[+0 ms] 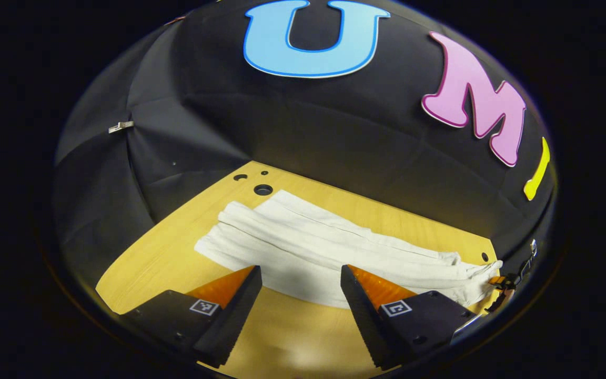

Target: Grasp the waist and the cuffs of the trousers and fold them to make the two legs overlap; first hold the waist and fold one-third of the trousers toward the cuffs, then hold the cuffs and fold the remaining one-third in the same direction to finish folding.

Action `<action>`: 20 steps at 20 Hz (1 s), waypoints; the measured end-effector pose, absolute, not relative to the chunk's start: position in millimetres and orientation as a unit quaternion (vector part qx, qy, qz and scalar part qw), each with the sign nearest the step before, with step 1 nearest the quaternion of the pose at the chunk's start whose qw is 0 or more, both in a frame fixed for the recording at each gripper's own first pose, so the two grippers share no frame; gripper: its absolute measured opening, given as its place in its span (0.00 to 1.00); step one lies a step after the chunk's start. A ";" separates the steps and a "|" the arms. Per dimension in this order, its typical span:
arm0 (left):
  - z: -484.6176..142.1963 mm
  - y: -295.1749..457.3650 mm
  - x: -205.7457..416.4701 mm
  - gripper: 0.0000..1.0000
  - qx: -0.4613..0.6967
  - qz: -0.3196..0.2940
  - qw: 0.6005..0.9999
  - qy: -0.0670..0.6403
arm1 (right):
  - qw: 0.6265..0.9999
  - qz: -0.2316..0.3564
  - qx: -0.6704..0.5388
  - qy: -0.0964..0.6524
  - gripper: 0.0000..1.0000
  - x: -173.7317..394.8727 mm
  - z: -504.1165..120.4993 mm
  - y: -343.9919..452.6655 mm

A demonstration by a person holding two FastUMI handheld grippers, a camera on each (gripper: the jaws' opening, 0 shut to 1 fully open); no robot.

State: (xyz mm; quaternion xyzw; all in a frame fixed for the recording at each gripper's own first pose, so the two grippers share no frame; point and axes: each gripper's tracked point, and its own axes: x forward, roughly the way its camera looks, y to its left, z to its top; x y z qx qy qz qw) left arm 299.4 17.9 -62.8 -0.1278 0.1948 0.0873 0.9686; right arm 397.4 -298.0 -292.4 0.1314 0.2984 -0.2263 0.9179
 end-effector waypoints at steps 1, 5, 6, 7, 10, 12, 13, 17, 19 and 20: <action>-65.2 9.3 301.0 0.96 -0.129 0.081 0.968 0.202 | 0.920 -0.218 0.134 0.297 0.51 397.3 -290.0 -295.5; -72.3 -16.8 306.7 0.96 -0.119 0.059 0.967 0.216 | 0.926 -0.183 0.132 0.302 0.19 392.7 -294.8 -296.2; -70.6 -21.4 306.8 0.96 -0.119 0.053 0.968 0.216 | 0.926 -0.178 0.131 0.305 0.19 392.2 -292.7 -298.0; -68.8 -25.6 305.3 0.96 -0.118 0.047 0.969 0.213 | 0.928 -0.178 0.129 0.302 0.19 390.5 -281.3 -298.0; -55.5 -18.4 298.3 0.96 -0.102 0.038 0.974 0.199 | 0.943 -0.182 0.077 0.268 0.19 386.1 -236.5 -302.4; -47.7 -1.0 289.0 0.96 -0.107 0.045 0.975 0.190 | 0.949 -0.184 0.055 0.251 0.19 379.4 -209.2 -297.2; -46.2 7.5 285.3 0.96 -0.118 0.049 0.974 0.185 | 0.952 -0.180 0.052 0.241 0.19 379.6 -195.7 -288.6; -46.8 42.5 262.2 0.96 -0.158 0.065 0.969 0.181 | 0.967 -0.159 0.016 0.197 0.19 376.0 -142.3 -262.1; -48.9 60.4 249.4 0.96 -0.165 0.073 0.967 0.179 | 0.974 -0.139 -0.003 0.180 0.19 365.9 -125.3 -247.7; -49.6 69.6 243.7 0.96 -0.170 0.078 0.966 0.178 | 0.977 -0.126 -0.011 0.173 0.19 362.6 -118.0 -239.4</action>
